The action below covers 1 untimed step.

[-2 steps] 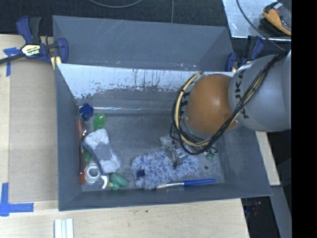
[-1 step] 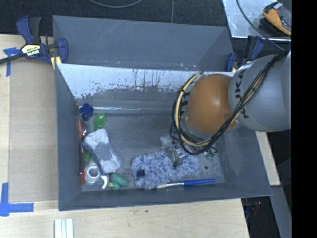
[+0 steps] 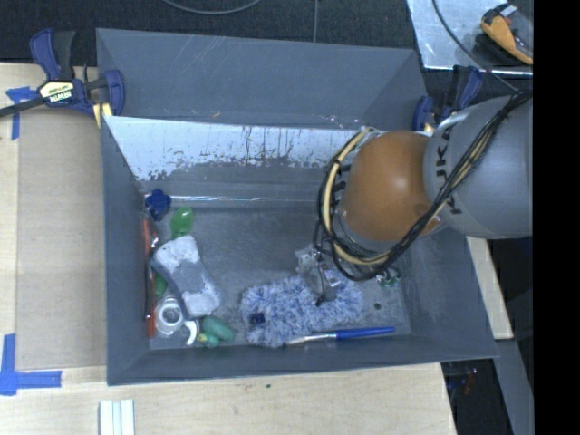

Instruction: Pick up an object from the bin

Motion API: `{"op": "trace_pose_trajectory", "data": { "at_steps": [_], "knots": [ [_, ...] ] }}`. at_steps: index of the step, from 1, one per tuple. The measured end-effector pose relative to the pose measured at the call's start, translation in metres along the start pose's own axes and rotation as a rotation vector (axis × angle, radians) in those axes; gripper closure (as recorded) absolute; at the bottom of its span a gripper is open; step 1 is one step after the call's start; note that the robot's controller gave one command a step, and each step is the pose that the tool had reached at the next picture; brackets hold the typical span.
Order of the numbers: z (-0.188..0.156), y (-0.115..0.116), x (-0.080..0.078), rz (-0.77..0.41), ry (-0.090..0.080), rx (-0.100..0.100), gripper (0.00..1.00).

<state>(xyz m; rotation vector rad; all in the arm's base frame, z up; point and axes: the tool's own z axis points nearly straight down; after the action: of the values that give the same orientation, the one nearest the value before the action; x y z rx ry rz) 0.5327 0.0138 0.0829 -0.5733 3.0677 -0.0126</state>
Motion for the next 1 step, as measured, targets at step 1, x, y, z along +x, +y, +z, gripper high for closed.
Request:
{"op": "trace_pose_trajectory", "data": {
  "at_steps": [1],
  "knots": [
    [-0.0295,-0.0004,-0.0010,0.001,-0.002,0.001,1.00]
  ]
}}
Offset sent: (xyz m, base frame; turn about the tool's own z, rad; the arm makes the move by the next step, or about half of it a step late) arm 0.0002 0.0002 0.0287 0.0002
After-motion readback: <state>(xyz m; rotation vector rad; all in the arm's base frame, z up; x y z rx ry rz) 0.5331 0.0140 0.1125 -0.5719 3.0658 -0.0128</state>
